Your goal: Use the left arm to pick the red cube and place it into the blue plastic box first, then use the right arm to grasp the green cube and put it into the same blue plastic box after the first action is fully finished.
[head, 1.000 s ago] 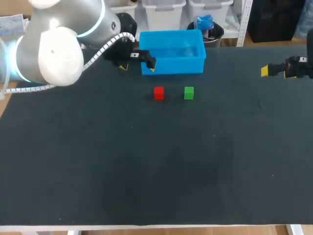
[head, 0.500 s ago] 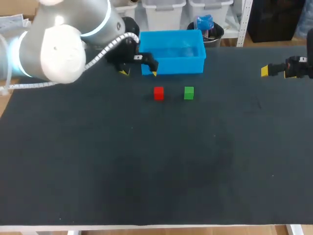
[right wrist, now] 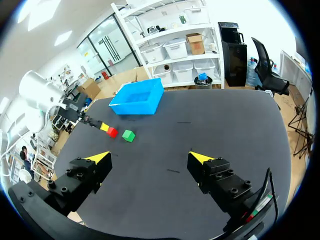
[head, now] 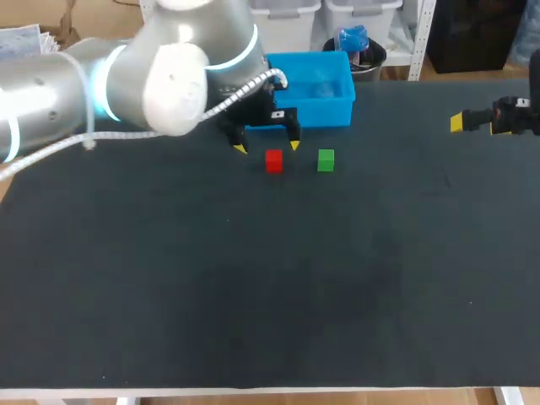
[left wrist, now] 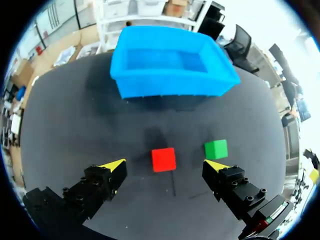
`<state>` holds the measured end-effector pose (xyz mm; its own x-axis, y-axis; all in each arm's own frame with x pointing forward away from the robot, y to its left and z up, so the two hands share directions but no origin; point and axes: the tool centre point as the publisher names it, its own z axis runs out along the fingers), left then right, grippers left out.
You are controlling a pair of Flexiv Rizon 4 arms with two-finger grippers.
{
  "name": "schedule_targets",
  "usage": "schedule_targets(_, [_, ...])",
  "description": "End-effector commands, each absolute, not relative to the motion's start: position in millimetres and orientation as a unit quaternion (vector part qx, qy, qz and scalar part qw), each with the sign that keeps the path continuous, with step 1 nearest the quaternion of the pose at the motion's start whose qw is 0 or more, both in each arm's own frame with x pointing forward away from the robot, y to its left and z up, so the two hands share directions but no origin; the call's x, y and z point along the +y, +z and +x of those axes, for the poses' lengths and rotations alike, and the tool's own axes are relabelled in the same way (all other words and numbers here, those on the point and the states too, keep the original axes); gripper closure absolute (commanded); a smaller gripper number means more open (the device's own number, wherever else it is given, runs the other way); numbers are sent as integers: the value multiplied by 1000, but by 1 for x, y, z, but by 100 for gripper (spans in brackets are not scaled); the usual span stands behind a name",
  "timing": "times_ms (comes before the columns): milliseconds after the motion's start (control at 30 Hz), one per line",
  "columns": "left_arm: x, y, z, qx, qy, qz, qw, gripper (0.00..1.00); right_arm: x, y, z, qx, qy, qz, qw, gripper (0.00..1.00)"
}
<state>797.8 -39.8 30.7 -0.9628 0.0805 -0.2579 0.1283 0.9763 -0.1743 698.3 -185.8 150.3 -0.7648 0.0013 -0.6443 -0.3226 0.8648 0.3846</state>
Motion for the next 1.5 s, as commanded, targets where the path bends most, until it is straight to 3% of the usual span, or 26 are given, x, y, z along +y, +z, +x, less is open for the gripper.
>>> schedule_targets(33, [-46, 20, 809, 992, -70, 46, 98, 0, -185, 150, 699, 907, 243, -88, 331, 0])
schedule_targets(1000, [-38, -15, 805, 997, -29, 30, 66, 0, -185, 150, 699, 907, 243, -88, 331, 0])
schedule_targets(1033, [-39, -15, 806, 997, -28, 31, 70, 43, -185, 150, 699, 907, 243, -88, 331, 0])
schedule_targets(1067, [-40, -15, 806, 996, -26, 32, 75, 100, -185, 150, 699, 907, 243, -88, 331, 0])
schedule_targets(1500, [-46, -14, 808, 995, -29, 37, 88, 100, -185, 150, 699, 907, 243, -88, 331, 0])
